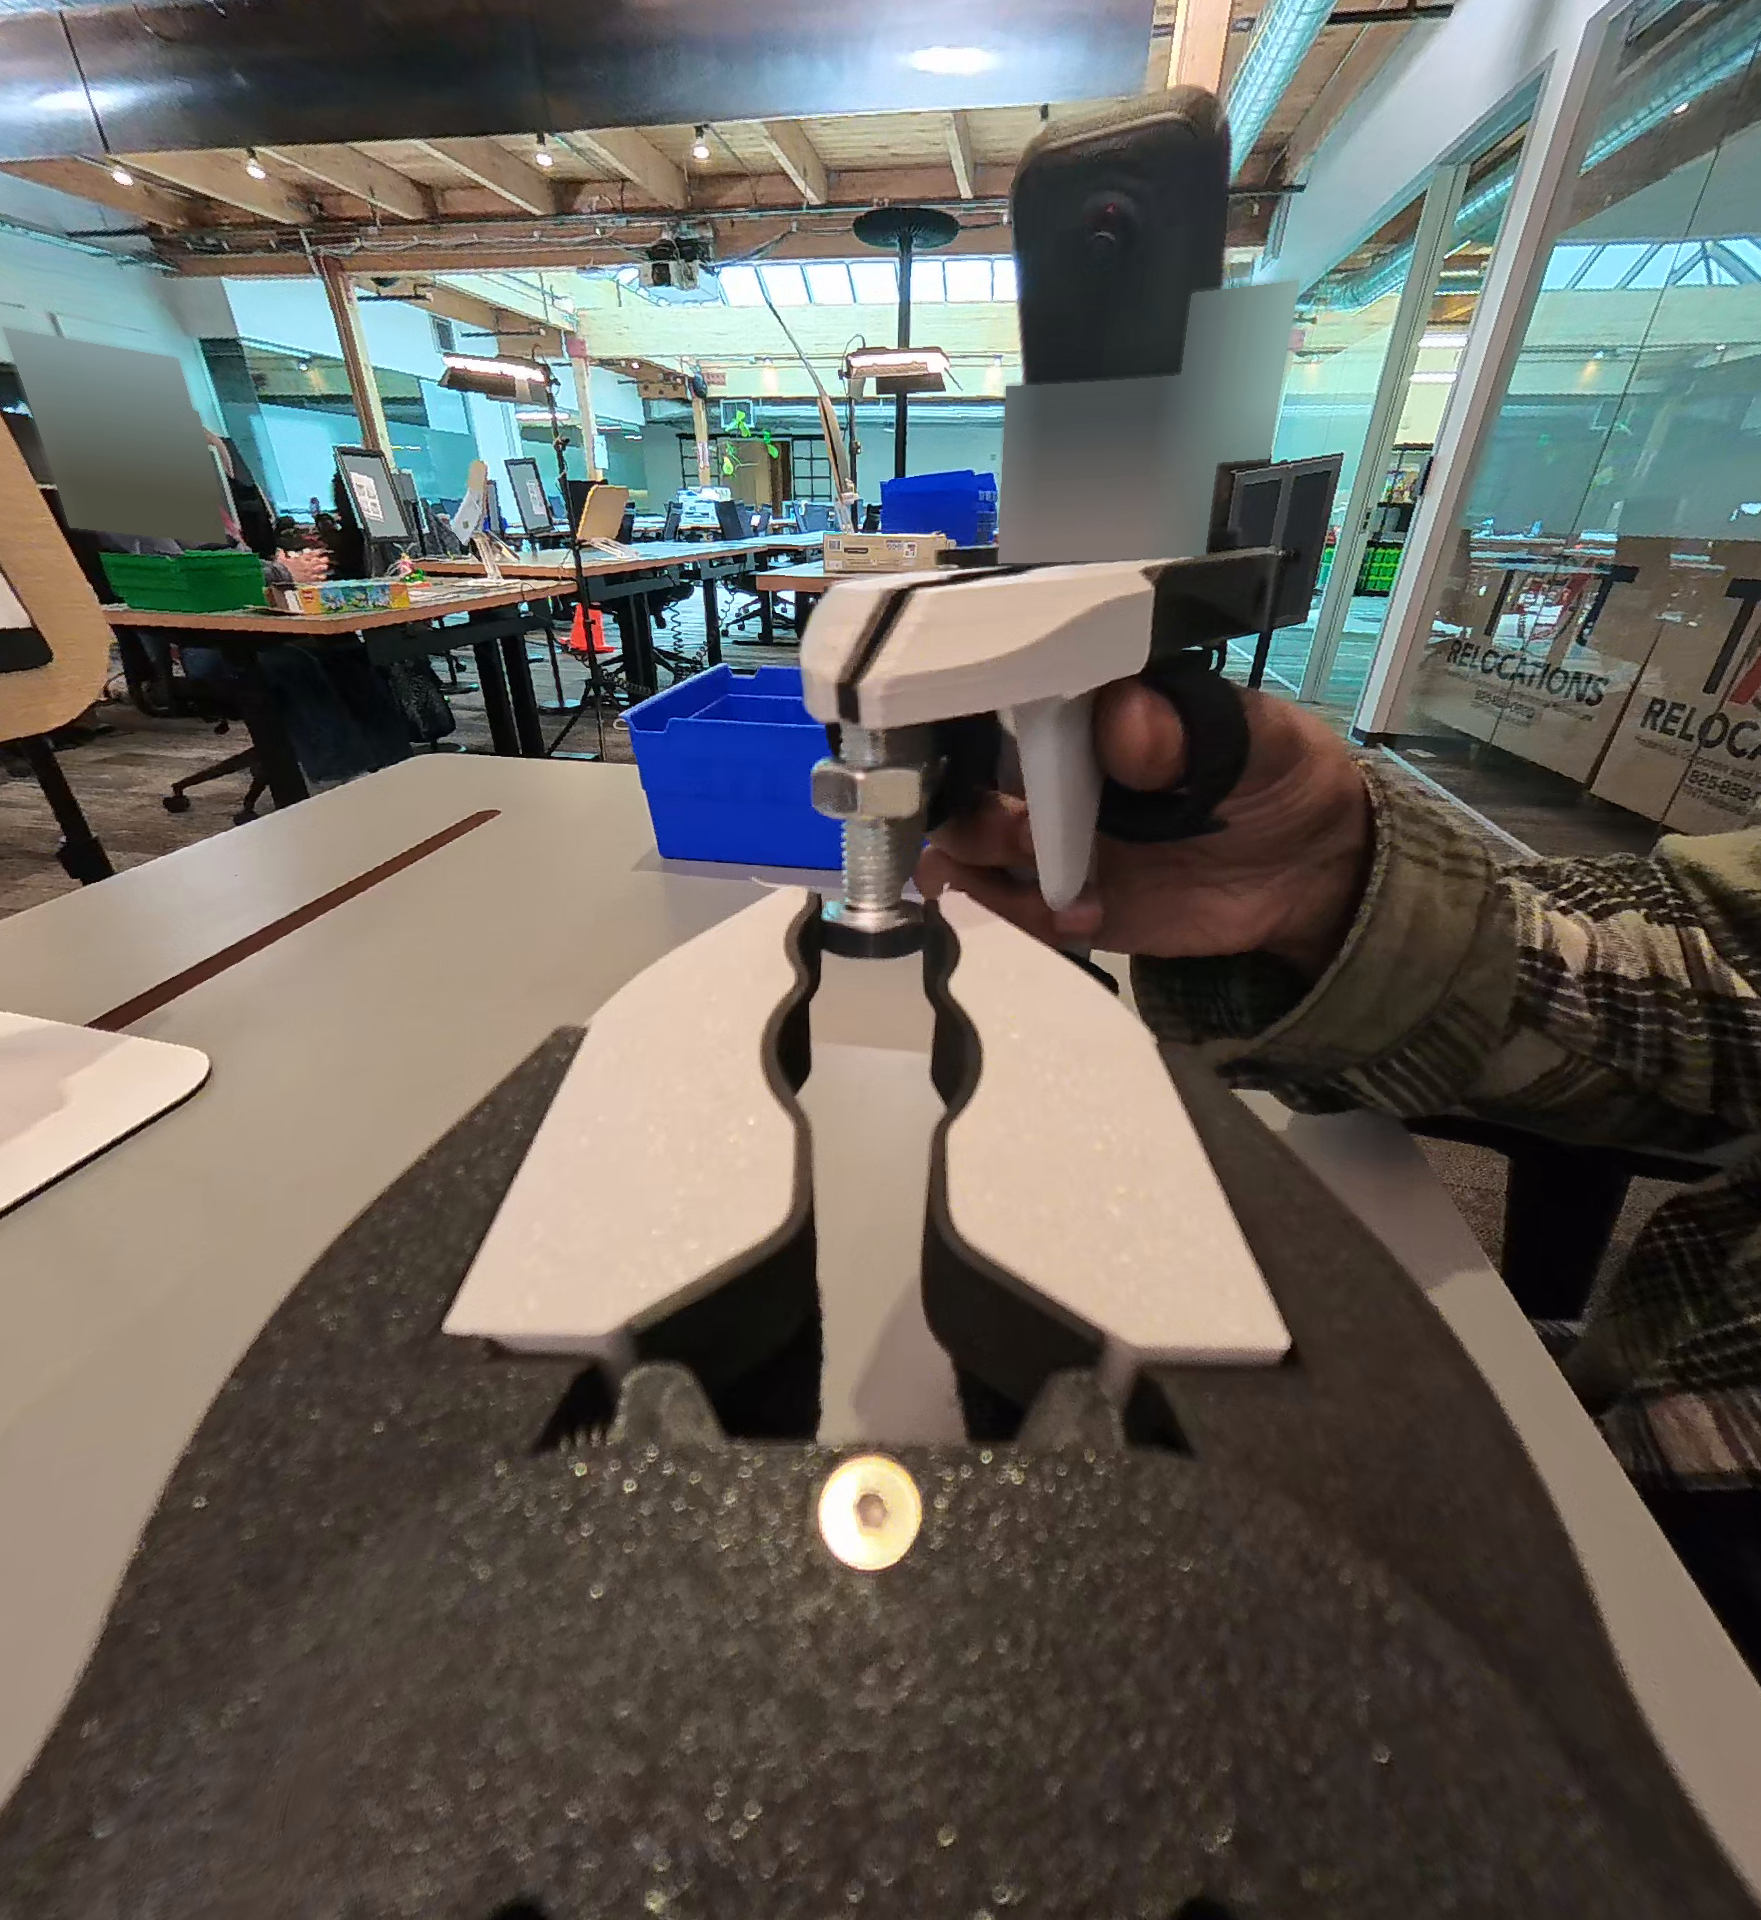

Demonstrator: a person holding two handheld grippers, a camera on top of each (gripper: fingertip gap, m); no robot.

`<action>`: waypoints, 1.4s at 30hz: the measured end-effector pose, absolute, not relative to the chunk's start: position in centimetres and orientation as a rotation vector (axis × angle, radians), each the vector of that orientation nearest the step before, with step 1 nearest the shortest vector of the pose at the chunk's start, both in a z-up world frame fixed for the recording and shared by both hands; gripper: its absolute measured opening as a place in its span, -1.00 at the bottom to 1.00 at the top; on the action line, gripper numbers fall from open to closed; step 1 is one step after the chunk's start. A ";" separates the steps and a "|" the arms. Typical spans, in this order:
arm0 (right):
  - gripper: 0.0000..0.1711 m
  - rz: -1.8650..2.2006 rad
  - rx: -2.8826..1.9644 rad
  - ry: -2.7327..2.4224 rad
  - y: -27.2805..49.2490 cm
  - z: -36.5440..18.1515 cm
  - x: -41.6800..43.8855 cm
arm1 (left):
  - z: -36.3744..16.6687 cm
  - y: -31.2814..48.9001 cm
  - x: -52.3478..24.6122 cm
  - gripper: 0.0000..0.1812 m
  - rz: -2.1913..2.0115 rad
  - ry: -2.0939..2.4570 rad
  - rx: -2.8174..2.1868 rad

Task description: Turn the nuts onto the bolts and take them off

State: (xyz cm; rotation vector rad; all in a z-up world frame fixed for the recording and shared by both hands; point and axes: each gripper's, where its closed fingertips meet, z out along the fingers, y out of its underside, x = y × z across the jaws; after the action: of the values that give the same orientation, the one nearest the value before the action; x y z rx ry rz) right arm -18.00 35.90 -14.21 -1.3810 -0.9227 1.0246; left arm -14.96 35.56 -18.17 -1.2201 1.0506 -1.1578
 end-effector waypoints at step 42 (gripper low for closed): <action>-0.89 0.177 -2.107 -0.271 44.9 -20.3 27.3 | -19.2 35.5 -14.2 -0.63 -1.311 1.042 -1.280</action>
State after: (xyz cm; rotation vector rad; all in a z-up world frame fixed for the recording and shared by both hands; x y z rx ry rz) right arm 27.27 44.91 -20.29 -2.1068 -0.2710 0.1775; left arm -14.25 35.54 -19.18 -1.2797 1.0422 -1.3105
